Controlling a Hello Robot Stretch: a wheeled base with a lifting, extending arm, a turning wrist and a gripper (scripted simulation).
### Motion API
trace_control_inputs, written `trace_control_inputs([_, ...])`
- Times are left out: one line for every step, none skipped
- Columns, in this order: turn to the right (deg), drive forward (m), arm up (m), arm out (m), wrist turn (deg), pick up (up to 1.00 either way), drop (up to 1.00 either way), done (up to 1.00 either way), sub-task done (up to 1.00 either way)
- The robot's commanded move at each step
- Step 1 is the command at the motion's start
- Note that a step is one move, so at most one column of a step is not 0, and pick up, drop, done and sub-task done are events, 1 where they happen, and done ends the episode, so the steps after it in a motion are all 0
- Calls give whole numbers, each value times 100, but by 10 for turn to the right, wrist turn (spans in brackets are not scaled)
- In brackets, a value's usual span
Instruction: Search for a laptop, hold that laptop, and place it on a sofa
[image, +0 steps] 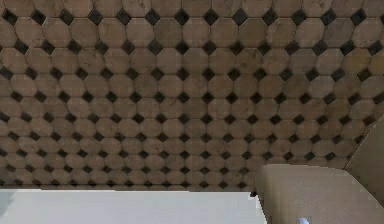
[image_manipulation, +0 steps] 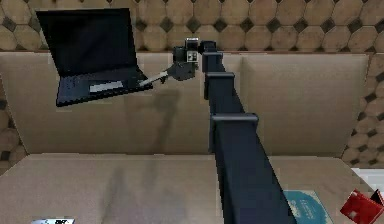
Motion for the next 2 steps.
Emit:
trace_control_inputs([0, 0, 0, 0, 240, 0, 0, 0, 0])
trace_control_inputs([0, 0, -40, 0, 0, 0, 0, 0, 0])
